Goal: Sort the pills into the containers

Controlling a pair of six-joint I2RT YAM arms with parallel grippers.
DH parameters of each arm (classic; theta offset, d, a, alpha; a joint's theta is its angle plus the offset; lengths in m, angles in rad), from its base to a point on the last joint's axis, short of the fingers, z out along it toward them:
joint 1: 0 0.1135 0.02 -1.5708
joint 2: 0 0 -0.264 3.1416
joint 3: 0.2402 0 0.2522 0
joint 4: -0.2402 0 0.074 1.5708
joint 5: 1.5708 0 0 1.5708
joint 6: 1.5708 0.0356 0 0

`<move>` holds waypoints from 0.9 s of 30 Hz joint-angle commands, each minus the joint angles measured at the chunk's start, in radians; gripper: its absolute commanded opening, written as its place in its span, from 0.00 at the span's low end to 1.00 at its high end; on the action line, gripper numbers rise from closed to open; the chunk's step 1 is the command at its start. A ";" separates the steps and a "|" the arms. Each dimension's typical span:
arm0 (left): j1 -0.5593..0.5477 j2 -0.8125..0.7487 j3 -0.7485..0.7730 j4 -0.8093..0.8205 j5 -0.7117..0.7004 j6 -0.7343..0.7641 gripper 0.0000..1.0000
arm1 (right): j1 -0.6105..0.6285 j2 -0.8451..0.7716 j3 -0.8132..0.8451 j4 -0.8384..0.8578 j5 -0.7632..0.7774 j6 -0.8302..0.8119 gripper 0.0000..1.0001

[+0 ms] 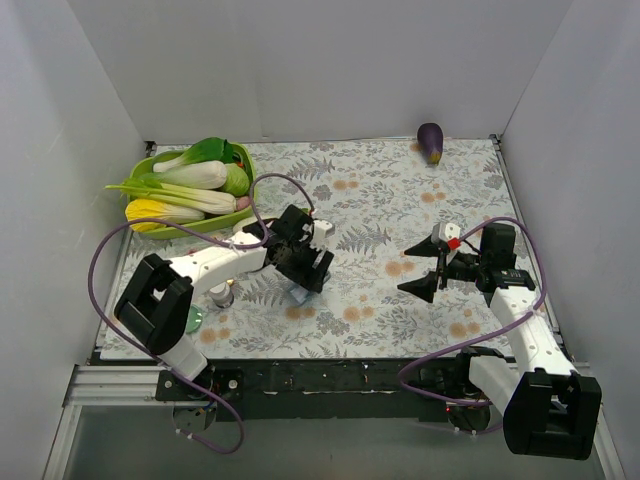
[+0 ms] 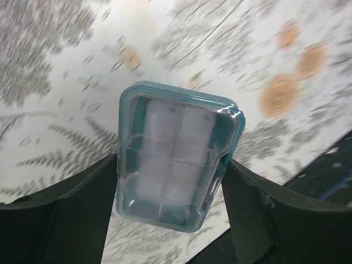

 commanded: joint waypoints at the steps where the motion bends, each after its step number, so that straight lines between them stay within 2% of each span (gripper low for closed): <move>1: -0.028 0.005 0.097 0.203 0.173 -0.145 0.26 | -0.005 0.007 0.027 0.026 -0.072 0.031 0.98; 8: -0.038 0.128 0.212 0.406 0.264 -0.375 0.24 | -0.004 0.063 -0.004 0.197 -0.174 0.261 0.98; 13: -0.044 0.171 0.214 0.599 0.287 -0.543 0.25 | 0.004 0.132 -0.009 0.288 -0.208 0.421 0.97; 14: -0.046 0.177 0.214 0.619 0.288 -0.587 0.24 | 0.008 0.139 -0.021 0.347 -0.206 0.467 0.97; 15: -0.048 0.183 0.209 0.680 0.290 -0.607 0.24 | 0.011 0.144 -0.035 0.397 -0.200 0.520 0.97; 16: -0.049 0.187 0.204 0.702 0.289 -0.624 0.24 | 0.015 0.153 -0.050 0.534 -0.186 0.665 0.97; 19: -0.055 0.196 0.201 0.774 0.293 -0.684 0.24 | 0.021 0.159 -0.131 0.734 -0.102 0.920 0.97; 20: -0.057 0.197 0.198 0.791 0.296 -0.698 0.24 | 0.025 0.161 -0.141 0.798 -0.059 0.959 0.97; 27: -0.080 0.219 0.166 0.953 0.345 -0.807 0.24 | 0.038 0.222 -0.153 0.915 0.001 1.177 0.98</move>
